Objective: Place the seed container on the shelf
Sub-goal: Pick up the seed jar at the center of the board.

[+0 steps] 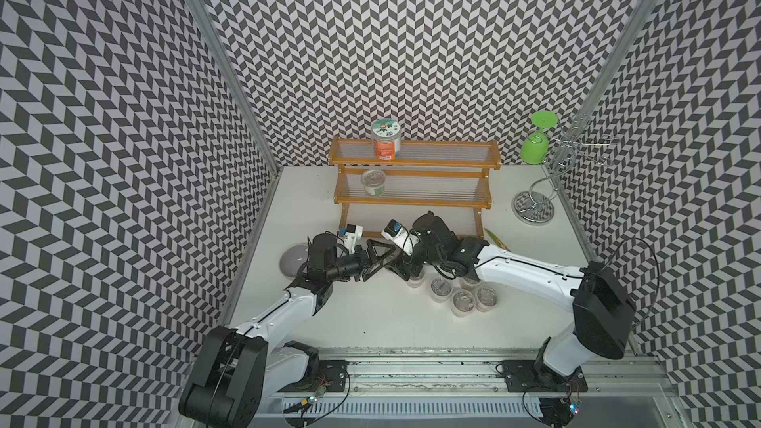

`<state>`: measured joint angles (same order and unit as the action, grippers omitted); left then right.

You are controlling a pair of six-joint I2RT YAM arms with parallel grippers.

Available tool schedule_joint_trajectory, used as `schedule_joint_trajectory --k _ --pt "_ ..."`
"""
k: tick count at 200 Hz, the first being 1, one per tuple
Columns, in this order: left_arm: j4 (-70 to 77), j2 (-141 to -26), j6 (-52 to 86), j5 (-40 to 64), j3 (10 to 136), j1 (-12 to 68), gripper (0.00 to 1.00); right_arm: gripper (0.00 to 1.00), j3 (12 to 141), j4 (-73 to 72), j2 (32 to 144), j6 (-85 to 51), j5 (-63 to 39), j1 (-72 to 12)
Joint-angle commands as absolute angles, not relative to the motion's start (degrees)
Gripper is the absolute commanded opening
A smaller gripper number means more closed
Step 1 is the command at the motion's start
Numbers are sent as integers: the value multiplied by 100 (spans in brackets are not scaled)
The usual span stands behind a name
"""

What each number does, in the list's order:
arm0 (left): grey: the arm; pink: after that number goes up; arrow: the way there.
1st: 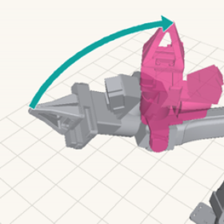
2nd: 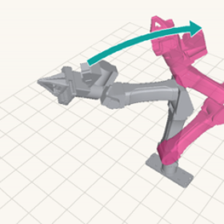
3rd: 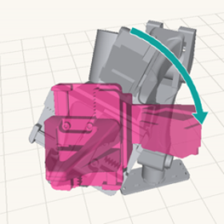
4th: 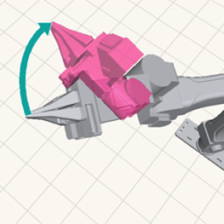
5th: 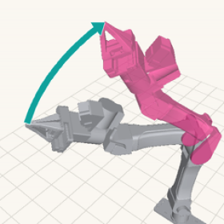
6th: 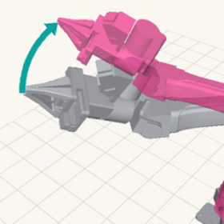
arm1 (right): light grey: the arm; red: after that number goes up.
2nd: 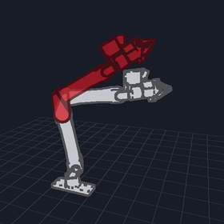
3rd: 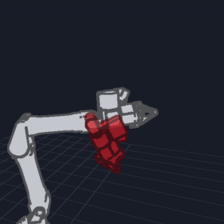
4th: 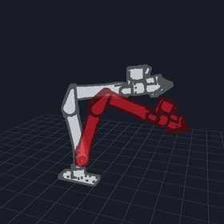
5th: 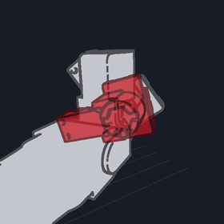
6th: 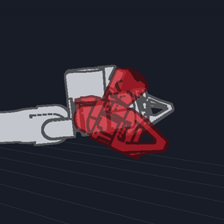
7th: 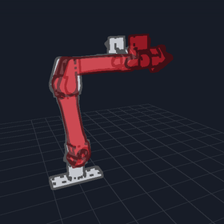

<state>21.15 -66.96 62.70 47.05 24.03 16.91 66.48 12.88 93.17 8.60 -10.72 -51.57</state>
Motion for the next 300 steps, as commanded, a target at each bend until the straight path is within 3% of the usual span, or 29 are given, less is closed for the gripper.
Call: schedule_joint_trajectory --k 1,121,167,187,218,260,300 --pt "2511 -6754 6452 4715 2423 1731 98 83 6825 1101 9386 906 -1182 -5177" --pt "2640 -6851 6487 4667 2349 1730 65 86 6836 1099 9394 913 -1157 -5177" --pt "2722 -6792 6525 4675 2315 1632 63 91 6797 1086 9319 826 -920 -5177" --pt "3089 -6706 6794 4777 2181 1441 63 100 6640 952 9103 661 -663 -5151" --pt "3847 -6552 7382 5006 1951 1117 63 99 5754 -157 8176 129 -584 -5053" --pt "4251 -6320 8010 5257 2058 1072 64 100 3746 -2992 6957 244 -620 -5031" --pt "3973 -5984 8140 5398 2311 1077 66 92 2956 -4733 6938 581 -1028 -5034"
